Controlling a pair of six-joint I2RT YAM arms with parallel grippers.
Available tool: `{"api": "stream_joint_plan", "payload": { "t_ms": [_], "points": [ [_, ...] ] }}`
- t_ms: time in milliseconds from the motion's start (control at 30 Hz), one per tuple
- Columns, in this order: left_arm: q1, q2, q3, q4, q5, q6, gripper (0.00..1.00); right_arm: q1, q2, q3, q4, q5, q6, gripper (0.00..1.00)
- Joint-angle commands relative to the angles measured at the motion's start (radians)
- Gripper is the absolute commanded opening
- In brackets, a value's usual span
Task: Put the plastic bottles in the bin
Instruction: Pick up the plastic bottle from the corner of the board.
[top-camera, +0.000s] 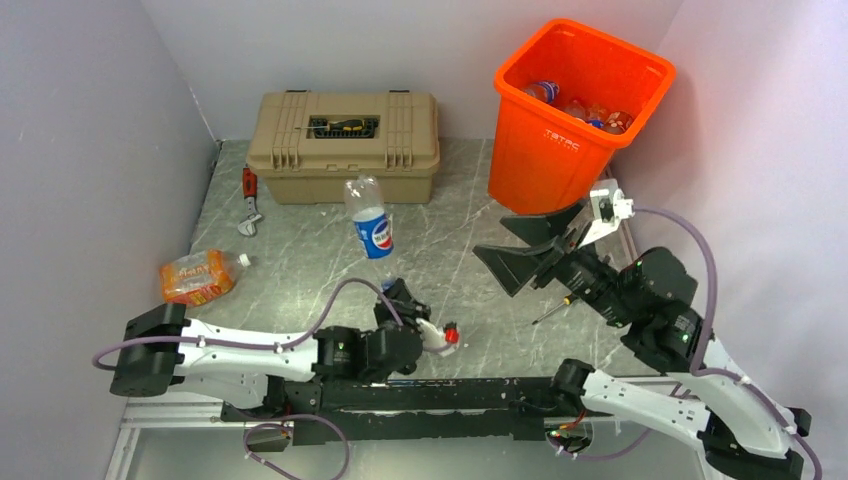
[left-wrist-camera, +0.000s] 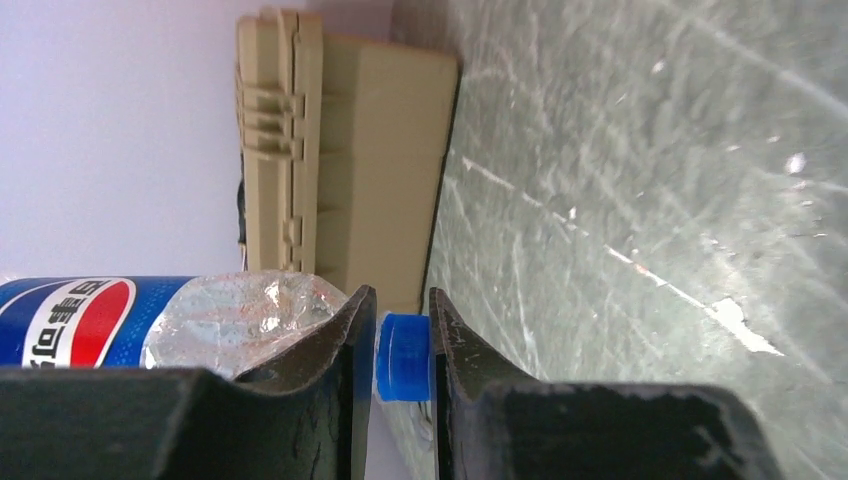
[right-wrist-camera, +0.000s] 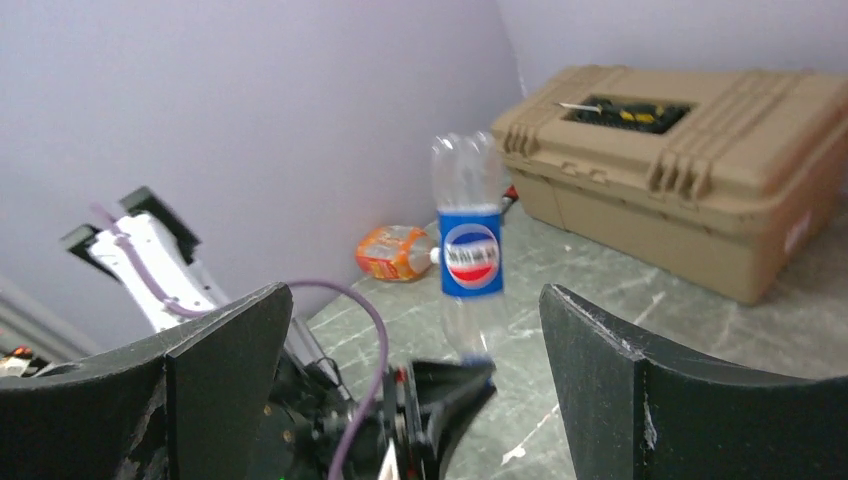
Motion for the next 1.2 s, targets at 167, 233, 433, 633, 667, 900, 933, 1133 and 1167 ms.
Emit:
{"api": "stream_joint_plan", "payload": {
  "t_ms": [167,233,433,633,667,900,933,1133,1167],
  "points": [
    [-0.193,-0.004,-0.122,0.457,0.019,0.296,0.0,-0.001,0.318,0.25,-0.225,-0.292,-0.076,1.0],
    [-0.213,0.004,-0.125,0.491,0.022,0.321,0.0,-0.001,0.336,0.242,-0.206,-0.284,-0.062,1.0],
    [-0.247,0.025,-0.121,0.537,0.023,0.352,0.0,-0.001,0.396,0.238,-0.186,-0.256,-0.034,1.0],
    [-0.269,0.031,-0.127,0.566,0.009,0.361,0.0,-0.001,0.398,0.202,-0.154,-0.21,-0.035,1.0],
    [-0.272,0.033,-0.126,0.565,0.006,0.361,0.0,-0.001,0.406,0.2,-0.152,-0.207,-0.036,1.0],
    [-0.298,0.042,-0.114,0.565,-0.016,0.374,0.0,0.0,0.457,0.178,-0.098,-0.187,-0.039,1.0],
    [-0.3,0.044,-0.112,0.563,-0.018,0.375,0.0,0.0,0.462,0.172,-0.083,-0.186,-0.039,1.0],
    [-0.306,0.062,-0.111,0.588,-0.028,0.385,0.0,0.0,0.519,0.166,-0.043,-0.197,-0.042,0.99],
    [-0.305,0.065,-0.111,0.592,-0.028,0.386,0.0,0.0,0.527,0.164,-0.038,-0.207,-0.043,0.95]
  ]
}}
